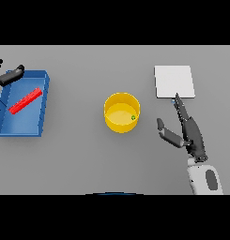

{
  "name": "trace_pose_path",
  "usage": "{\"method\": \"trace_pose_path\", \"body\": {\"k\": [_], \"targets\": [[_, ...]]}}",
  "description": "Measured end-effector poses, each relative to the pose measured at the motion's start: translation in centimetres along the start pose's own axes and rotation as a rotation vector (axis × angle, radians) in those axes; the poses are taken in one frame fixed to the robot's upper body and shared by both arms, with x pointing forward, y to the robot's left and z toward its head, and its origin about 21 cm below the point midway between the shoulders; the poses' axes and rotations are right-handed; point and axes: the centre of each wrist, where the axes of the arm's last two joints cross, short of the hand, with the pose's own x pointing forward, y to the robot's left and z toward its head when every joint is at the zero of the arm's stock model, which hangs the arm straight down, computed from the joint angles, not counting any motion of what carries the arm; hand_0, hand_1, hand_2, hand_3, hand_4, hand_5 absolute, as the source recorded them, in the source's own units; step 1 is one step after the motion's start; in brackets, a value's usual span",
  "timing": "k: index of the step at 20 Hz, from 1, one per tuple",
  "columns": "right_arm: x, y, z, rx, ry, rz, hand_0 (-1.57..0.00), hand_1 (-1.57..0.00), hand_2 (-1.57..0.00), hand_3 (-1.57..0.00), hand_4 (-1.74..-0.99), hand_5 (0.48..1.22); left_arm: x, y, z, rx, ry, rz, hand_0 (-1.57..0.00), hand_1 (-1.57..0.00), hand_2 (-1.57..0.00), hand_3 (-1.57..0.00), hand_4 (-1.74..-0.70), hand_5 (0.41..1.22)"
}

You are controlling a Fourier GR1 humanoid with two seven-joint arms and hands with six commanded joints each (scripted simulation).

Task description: Pick up the red beaker and tilt it to pour out 1 green nut into yellow bowl. Pick up the yellow bowl and place it on the metallic measuring scale.

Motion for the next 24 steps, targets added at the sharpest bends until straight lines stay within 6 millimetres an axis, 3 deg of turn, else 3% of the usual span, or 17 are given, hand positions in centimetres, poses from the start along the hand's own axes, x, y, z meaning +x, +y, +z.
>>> {"method": "trace_pose_path", "body": {"k": [5, 9, 14, 16, 18, 24], "targets": [[0.9, 0.0, -0.9, 0.002, 0.028, 0.009, 0.0, 0.0, 0.0, 0.0, -1.281, 0.688, -0.3, -0.8, -0.2, 0.053, -0.038, 0.002, -0.04, -0.04, -0.03, -0.02, -0.73, 0.664], [2.2, 0.1, -2.3, 0.069, -0.004, 0.179, -0.01, 0.0, 0.0, 0.0, -1.167, 0.672, -0.1, -1.0, -0.3, 0.07, -0.059, 0.036, -0.02, -0.01, -0.01, -0.01, -0.72, 0.685], [4.7, 0.3, -5.8, 0.334, -0.136, 0.381, 0.0, 0.0, 0.0, 0.0, -1.26, 0.656, -0.1, -1.0, 0.1, 0.065, -0.094, 0.052, 0.0, 0.0, 0.0, 0.0, -0.74, 0.709], [4.8, 0.8, -6.3, 0.404, -0.132, 0.5, 0.0, 0.0, 0.0, 0.0, -1.243, 0.638, -0.2, -1.1, 0.0, 0.067, -0.089, 0.057, 0.0, 0.0, 0.0, 0.0, -0.74, 0.709], [6.1, 1.4, -7.4, 0.492, -0.192, 0.654, 0.0, 0.0, 0.0, 0.0, -1.23, 0.62, -0.4, -1.2, 0.1, 0.063, -0.095, 0.074, 0.0, 0.0, 0.0, 0.0, -0.75, 0.711], [7.7, 2.6, -9.7, 0.705, -0.246, 0.878, 0.0, 0.0, 0.0, 0.0, -1.226, 0.632, -0.7, -1.1, 0.1, 0.058, -0.109, 0.073, 0.0, 0.0, 0.0, 0.0, -0.76, 0.717]]}}
